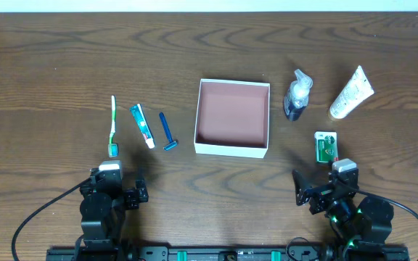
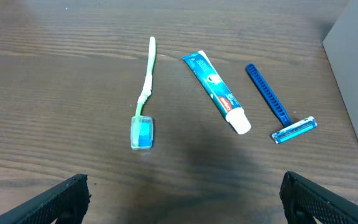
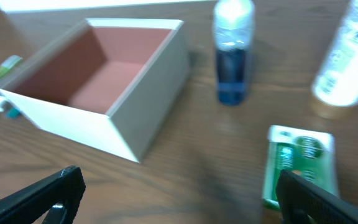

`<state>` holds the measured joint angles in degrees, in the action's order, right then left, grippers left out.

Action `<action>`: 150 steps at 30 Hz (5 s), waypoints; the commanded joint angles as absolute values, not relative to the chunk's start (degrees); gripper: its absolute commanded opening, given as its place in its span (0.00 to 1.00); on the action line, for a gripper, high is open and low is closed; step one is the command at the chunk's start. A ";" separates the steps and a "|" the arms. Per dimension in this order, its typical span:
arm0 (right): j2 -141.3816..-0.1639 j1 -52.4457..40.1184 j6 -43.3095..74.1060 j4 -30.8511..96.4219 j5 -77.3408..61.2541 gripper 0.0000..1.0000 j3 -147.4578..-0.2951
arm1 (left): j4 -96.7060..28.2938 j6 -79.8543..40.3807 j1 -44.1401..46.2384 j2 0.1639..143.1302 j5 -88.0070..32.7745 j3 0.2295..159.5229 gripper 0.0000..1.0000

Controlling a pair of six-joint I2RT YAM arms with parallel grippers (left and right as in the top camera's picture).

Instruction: Pack container

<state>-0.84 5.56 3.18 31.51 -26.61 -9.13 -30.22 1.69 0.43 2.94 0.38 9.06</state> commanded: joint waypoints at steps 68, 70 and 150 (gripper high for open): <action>-110.98 -8.54 15.86 58.50 0.97 0.57 -93.95 | -30.28 1.61 0.12 2.85 0.45 8.23 0.98; -111.00 -8.56 15.84 58.63 1.89 0.54 -93.93 | -30.28 1.63 0.12 2.85 0.45 8.23 0.98; -111.74 -34.15 23.66 61.47 5.76 0.80 -109.82 | -30.28 1.63 0.12 2.85 0.45 8.23 0.98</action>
<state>-119.04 -35.94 26.33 60.12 3.97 -108.97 -30.22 1.69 0.43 2.96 0.38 9.06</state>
